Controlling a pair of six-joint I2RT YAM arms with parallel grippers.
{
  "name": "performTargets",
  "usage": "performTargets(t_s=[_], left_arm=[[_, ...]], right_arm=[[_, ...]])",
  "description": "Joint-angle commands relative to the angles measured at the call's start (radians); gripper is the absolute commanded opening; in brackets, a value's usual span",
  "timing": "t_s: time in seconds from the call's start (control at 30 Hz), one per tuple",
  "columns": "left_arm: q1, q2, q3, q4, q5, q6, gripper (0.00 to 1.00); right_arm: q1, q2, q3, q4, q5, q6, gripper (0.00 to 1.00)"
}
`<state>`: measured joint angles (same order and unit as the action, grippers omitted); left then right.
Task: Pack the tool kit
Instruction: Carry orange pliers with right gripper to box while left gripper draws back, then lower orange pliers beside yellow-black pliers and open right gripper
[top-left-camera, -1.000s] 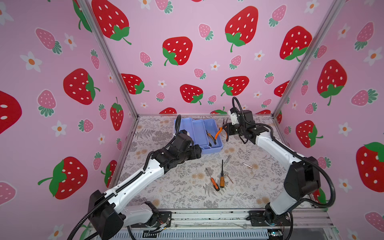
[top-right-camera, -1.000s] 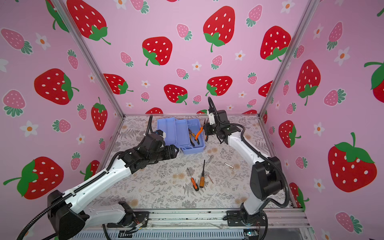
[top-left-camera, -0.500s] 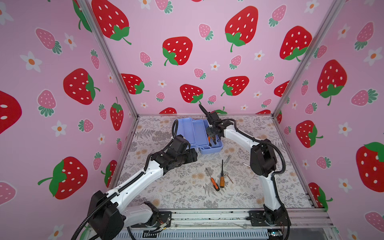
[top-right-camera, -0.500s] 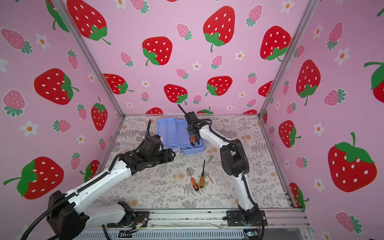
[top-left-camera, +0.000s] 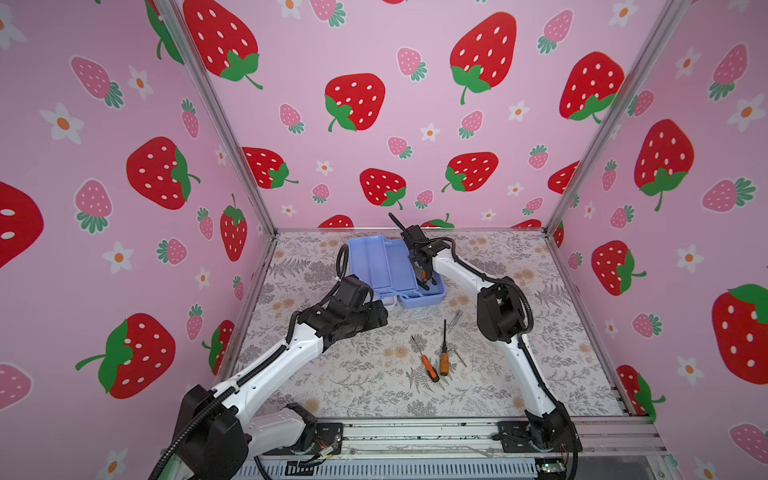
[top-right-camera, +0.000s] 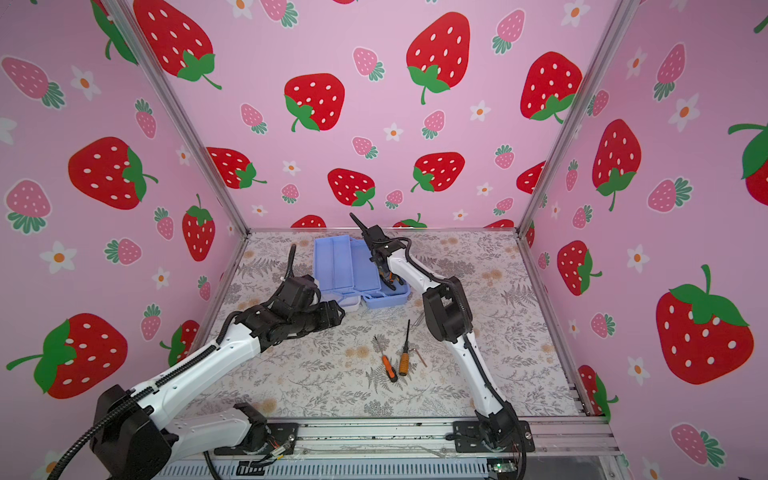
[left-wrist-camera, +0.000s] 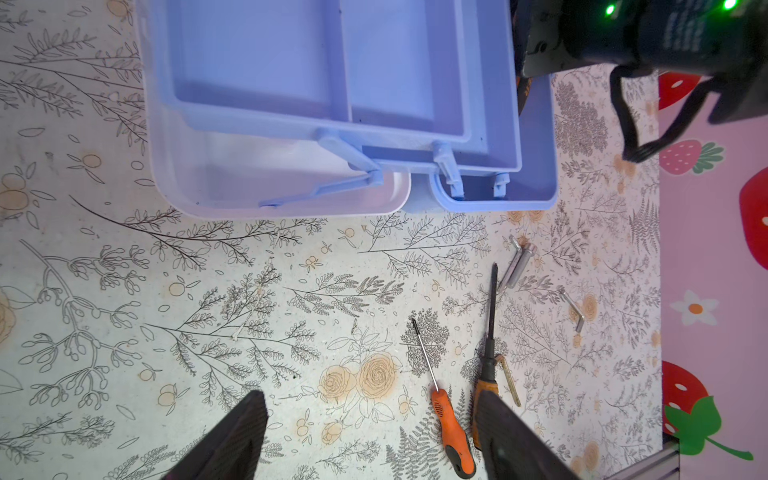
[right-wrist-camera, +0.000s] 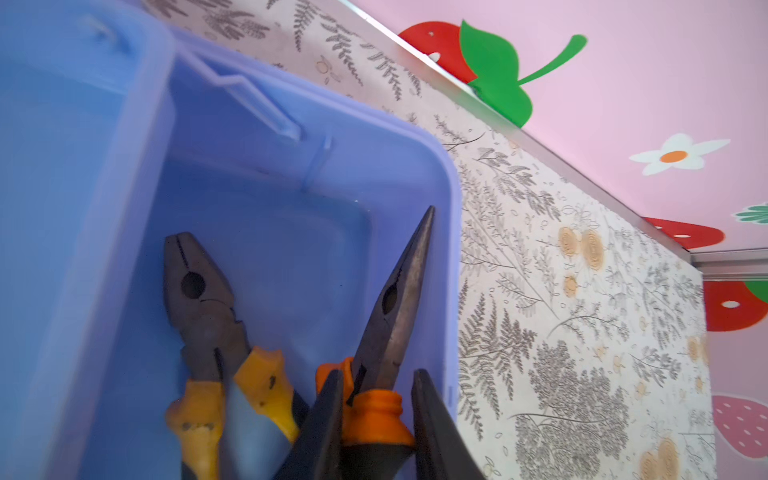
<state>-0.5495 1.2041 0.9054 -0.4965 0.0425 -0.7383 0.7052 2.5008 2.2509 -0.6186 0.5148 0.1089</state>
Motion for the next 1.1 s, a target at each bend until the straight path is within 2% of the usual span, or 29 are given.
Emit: performTargets(t_s=[0.0,0.2,0.4,0.5,0.67,0.87,1.07], left_arm=[[0.004,0.018,0.008,0.001,0.018,-0.014,0.82],[0.006,0.029,0.006,0.012,0.033,-0.035,0.82],[0.007,0.020,0.001,0.005,0.031,-0.039,0.82],[0.007,0.021,0.001,0.003,0.032,-0.041,0.82],[0.007,0.026,0.001,0.008,0.040,-0.044,0.82],[0.007,0.036,-0.003,0.022,0.055,-0.051,0.82],[0.007,0.040,-0.008,0.027,0.065,-0.053,0.82]], right_arm=[[0.012,0.037,0.019,-0.023,-0.138,0.031,0.00],[-0.015,0.044,-0.047,0.030,-0.473,0.154,0.00],[-0.069,-0.012,-0.186,0.161,-0.731,0.234,0.00],[-0.100,-0.030,-0.243,0.215,-0.813,0.279,0.00],[-0.108,-0.083,-0.253,0.200,-0.738,0.242,0.00],[-0.123,-0.138,-0.145,0.098,-0.661,0.171,0.00],[-0.122,-0.159,-0.083,0.009,-0.483,0.083,0.00]])
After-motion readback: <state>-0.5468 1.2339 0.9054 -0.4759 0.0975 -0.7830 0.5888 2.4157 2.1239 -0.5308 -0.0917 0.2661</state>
